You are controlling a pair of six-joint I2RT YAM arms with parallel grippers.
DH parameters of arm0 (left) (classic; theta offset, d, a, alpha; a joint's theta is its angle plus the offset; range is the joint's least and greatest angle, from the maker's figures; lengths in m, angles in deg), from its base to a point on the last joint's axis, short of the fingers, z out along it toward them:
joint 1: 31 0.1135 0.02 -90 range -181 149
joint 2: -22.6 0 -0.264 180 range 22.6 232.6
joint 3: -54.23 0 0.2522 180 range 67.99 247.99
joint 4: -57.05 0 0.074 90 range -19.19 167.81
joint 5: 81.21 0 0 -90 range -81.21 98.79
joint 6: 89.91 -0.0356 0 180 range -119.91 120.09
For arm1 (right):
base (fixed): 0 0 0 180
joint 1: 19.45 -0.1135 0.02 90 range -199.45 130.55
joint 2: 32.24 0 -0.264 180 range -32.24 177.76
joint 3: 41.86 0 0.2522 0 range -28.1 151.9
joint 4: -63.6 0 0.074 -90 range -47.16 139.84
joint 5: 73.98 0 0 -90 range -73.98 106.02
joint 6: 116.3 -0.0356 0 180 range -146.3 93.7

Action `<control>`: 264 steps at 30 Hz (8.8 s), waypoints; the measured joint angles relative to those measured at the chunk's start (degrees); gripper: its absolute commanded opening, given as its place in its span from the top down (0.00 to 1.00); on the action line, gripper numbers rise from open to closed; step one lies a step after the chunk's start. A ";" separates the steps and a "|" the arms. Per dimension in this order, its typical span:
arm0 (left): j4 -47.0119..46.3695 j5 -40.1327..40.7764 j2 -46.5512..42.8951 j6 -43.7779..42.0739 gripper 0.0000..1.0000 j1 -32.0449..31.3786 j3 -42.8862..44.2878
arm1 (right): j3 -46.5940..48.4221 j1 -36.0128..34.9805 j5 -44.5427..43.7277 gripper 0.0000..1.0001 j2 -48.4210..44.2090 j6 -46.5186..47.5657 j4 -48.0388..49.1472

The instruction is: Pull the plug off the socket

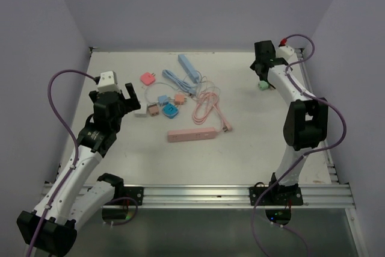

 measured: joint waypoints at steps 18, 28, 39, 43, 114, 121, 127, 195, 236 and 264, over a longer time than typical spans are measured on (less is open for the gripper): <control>-0.13 -0.02 0.42 0.00 0.01 0.02 -0.02 | 20.65 8.87 0.04 0.01 22.67 -4.98 -6.36; -0.20 -0.15 0.42 0.00 0.01 0.85 -0.07 | 20.65 9.31 1.49 0.13 27.02 -5.20 -6.88; -0.33 -0.96 0.63 0.00 0.02 1.51 -0.98 | 20.72 9.97 2.29 0.11 27.02 -4.22 -5.79; -0.35 -1.11 0.63 0.00 0.02 1.51 -0.98 | 20.50 11.23 3.19 0.13 27.02 -4.22 -5.14; -16.92 -25.75 14.16 35.85 0.00 -18.99 -8.83 | -53.99 -37.07 52.13 1.00 -33.55 35.47 44.15; -19.04 -22.67 17.46 38.34 0.00 -21.33 -9.03 | -57.37 -37.07 51.08 1.00 -33.62 32.44 49.90; -20.09 -20.61 18.99 39.56 0.01 -22.21 -9.38 | -59.19 -37.05 50.38 1.00 -33.97 30.12 53.96; -24.22 -5.49 26.10 34.49 0.82 -6.82 -1.92 | -59.58 -37.75 57.46 1.00 -29.14 28.70 62.34; -8.55 -19.93 24.90 25.33 0.00 -5.55 -1.79 | -52.37 -38.82 52.35 1.00 -29.46 36.13 47.52; -8.92 -57.44 2.32 23.28 0.00 -4.98 -12.70 | -37.92 -39.36 64.52 1.00 -27.06 65.33 30.29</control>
